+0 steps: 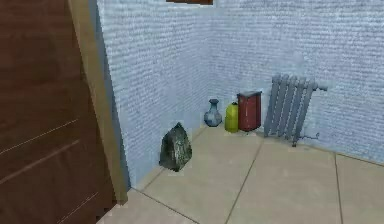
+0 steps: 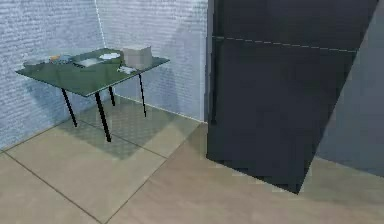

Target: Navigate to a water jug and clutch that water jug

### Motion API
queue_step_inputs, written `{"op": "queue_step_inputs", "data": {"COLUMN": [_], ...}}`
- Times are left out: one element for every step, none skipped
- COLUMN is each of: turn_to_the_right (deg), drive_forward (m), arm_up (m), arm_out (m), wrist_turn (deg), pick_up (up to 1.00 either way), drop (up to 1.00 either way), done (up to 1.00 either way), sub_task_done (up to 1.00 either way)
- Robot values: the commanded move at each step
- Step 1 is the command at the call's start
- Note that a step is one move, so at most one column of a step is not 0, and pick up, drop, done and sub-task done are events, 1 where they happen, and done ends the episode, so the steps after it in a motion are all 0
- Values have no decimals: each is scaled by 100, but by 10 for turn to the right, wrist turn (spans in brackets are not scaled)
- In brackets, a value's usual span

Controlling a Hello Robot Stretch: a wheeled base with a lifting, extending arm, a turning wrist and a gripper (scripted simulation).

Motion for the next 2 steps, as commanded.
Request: {"op": "queue_step_inputs", "data": {"turn_to_the_right": [-450,-450], "drive_forward": [0,0], "arm_up": [0,0], "arm_out": [0,0], "wrist_turn": [0,0], "pick_up": [0,0], "drop": [0,0], "done": [0,0], "sub_task_done": [0,0]}}
